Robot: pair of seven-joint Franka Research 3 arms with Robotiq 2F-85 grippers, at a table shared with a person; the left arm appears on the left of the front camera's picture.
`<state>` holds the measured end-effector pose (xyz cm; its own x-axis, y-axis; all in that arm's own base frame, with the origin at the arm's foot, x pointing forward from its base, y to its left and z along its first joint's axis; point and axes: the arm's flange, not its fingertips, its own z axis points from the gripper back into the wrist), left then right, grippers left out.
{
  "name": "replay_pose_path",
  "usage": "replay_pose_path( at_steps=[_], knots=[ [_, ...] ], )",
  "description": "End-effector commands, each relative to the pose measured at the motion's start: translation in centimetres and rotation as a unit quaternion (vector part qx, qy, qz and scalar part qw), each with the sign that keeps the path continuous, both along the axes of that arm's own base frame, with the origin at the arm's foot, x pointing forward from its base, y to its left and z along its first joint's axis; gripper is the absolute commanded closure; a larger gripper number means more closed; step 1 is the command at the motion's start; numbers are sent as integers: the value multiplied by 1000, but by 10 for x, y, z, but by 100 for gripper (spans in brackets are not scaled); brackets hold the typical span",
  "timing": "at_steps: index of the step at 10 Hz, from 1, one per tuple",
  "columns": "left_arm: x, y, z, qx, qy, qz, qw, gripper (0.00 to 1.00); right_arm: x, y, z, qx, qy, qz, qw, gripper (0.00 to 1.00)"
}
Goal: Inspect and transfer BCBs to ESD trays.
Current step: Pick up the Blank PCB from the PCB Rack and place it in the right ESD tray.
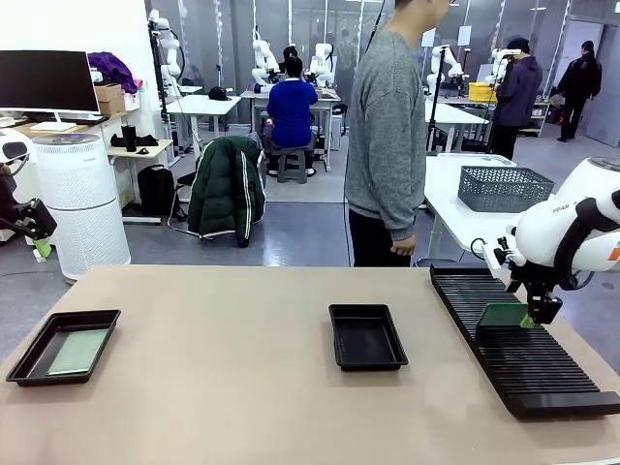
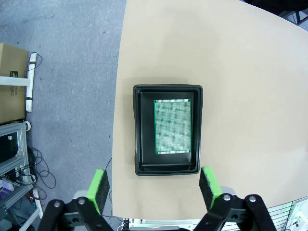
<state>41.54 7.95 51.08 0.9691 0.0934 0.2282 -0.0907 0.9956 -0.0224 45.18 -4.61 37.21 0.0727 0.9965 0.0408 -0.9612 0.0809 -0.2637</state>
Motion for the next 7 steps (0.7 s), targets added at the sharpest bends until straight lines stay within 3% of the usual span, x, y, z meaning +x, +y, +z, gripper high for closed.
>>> replay_pose_path(
  at_steps=[1, 7],
  knots=[
    [-1, 1, -3, 1, -6, -1, 1000, 0, -2, -8, -11, 15, -9, 14, 1000, 8],
    [-1, 1, -3, 1, -6, -1, 1000, 0, -5, -10, -12, 23, -16, 8, 1000, 41]
  ],
)
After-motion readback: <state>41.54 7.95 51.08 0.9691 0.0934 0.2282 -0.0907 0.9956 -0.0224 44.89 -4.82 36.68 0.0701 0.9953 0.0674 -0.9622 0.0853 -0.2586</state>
